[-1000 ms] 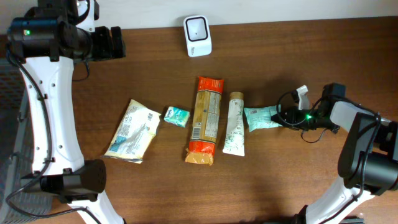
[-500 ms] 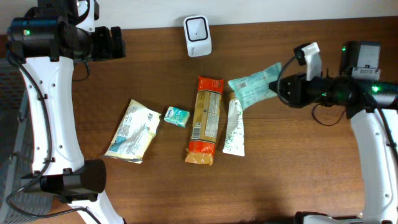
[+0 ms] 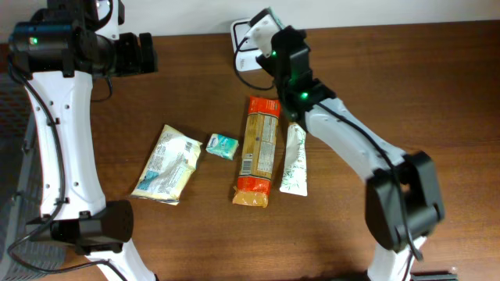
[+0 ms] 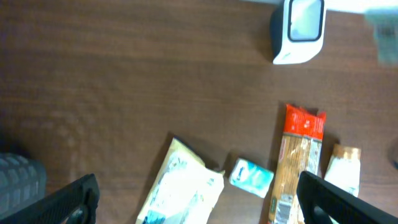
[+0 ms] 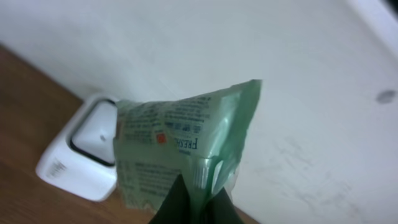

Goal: Scan the item barcode
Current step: 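Lift the mint-green wipes pack to the scanner with the right gripper, then place the mint-green wipes pack at the right table edge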

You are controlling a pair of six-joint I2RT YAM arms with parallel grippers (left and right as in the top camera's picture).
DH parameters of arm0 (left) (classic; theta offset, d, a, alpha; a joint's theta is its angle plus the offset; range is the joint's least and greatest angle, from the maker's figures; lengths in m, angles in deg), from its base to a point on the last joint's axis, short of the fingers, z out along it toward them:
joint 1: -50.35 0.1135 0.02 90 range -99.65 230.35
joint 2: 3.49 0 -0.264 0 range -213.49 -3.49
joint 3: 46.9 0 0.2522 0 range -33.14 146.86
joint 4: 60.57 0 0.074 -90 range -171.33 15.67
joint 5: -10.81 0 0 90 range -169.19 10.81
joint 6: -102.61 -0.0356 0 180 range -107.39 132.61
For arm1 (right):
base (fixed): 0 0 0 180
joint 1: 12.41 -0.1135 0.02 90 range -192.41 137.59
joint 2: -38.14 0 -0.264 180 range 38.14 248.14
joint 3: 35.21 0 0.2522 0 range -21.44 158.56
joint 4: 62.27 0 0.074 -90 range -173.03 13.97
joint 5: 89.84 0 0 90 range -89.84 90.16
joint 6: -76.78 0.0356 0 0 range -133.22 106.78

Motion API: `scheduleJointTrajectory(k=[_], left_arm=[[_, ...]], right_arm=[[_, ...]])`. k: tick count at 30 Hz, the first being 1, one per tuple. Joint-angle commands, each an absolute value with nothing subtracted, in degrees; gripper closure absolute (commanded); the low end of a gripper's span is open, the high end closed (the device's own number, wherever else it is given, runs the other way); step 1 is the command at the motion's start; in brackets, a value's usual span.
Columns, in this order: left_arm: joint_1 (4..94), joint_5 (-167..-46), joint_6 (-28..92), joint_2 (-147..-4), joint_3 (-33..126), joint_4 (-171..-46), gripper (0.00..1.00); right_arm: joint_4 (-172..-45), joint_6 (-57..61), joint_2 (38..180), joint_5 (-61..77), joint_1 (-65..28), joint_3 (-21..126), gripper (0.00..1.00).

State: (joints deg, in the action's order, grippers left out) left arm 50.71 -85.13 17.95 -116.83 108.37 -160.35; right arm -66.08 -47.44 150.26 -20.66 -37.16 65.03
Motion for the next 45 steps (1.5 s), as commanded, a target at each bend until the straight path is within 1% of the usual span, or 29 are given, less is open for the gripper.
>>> scheduleJointTrajectory(k=[1, 2, 3, 5, 6, 10, 20, 21, 23, 24, 26, 27, 29, 30, 32, 33, 34, 35, 37, 39, 41, 42, 45], left_arm=[[50.91, -85.17, 17.01, -116.5, 108.87, -160.18, 0.01], [50.91, -85.17, 17.01, -116.5, 108.87, -160.18, 0.01], [50.88, -85.17, 17.01, -116.5, 108.87, -160.18, 0.01], [50.91, -85.19, 17.01, -116.5, 108.87, -160.18, 0.01], [50.91, -85.17, 17.01, -116.5, 108.87, -160.18, 0.01], [50.91, -85.19, 17.01, -116.5, 108.87, -160.2, 0.01], [50.91, -85.19, 17.01, -116.5, 108.87, -160.18, 0.01], [50.91, -85.17, 17.01, -116.5, 108.87, -160.18, 0.01], [50.91, -85.19, 17.01, -116.5, 108.87, -160.18, 0.01], [50.91, -85.19, 17.01, -116.5, 108.87, -160.18, 0.01], [50.91, -85.19, 17.01, -116.5, 108.87, -160.18, 0.01], [50.91, -85.17, 17.01, -116.5, 108.87, -160.18, 0.01], [50.91, -85.19, 17.01, -116.5, 108.87, -160.18, 0.01], [50.91, -85.17, 17.01, -116.5, 108.87, -160.18, 0.01], [50.91, -85.17, 17.01, -116.5, 108.87, -160.18, 0.01], [50.91, -85.17, 17.01, -116.5, 108.87, -160.18, 0.01], [50.91, -85.17, 17.01, -116.5, 108.87, -160.18, 0.01], [50.88, -85.19, 17.01, -116.5, 108.87, -160.18, 0.01], [50.91, -85.19, 17.01, -116.5, 108.87, -160.2, 0.01], [50.91, -85.17, 17.01, -116.5, 108.87, -160.18, 0.01], [50.91, -85.17, 17.01, -116.5, 108.87, -160.18, 0.01], [50.91, -85.17, 17.01, -116.5, 108.87, -160.18, 0.01], [50.91, -85.17, 17.01, -116.5, 108.87, -160.18, 0.01]], right_arm=[[-49.31, -71.35, 159.26, -21.03, -37.12, 66.02, 0.96], [-44.0, -76.92, 162.41, -19.79, -37.1, 66.02, 0.96], [-36.07, -81.9, 166.67, -18.35, -37.08, 66.02, 0.96], [-25.67, -84.64, 171.07, -14.89, -37.03, 66.02, 0.96], [-24.31, -84.61, 172.16, -12.38, -36.55, 66.06, 0.96], [-24.14, -84.55, 172.73, -10.43, -34.5, 68.33, 0.96], [-24.99, -84.35, 172.71, -9.49, -34.52, 69.01, 0.96], [-25.03, -83.13, 171.64, -10.02, -34.52, 68.99, 0.96], [-26.26, -75.24, 167.85, -12.16, -34.52, 68.99, 0.96], [-29.12, -71.0, 165.21, -13.69, -34.52, 68.99, 0.96], [-37.53, -57.86, 159.07, -17.34, -34.52, 68.99, 0.96], [-43.98, -49.47, 154.94, -17.38, -34.52, 68.99, 0.96], [-61.6, -27.92, 144.8, -14.52, -34.24, 68.99, 0.96], [-73.27, -17.99, 138.59, -11.61, -32.77, 68.99, 0.96], [-90.43, -8.25, 131.07, -8.75, -28.97, 68.99, 0.96], [-98.1, -4.95, 128.42, -4.86, -26.32, 68.99, 0.96], [-108.02, -2.34, 126.17, 2.46, -21.17, 68.99, 0.96], [-115.91, -0.68, 125.65, 6.99, -15.55, 68.99, 0.96], [-126.6, -0.71, 126.7, 11.71, -5.28, 68.03, 0.96], [-130.32, -0.73, 129.1, 14.68, 4.23, 65.45, 0.96], [-127.85, -0.71, 132.88, 15.16, 11.95, 60.09, 0.96], [-125.18, -0.71, 136.1, 14.81, 14.68, 57.16, 0.96], [-124.44, -0.71, 143.07, 14.5, 19.38, 56.29, 0.96]])
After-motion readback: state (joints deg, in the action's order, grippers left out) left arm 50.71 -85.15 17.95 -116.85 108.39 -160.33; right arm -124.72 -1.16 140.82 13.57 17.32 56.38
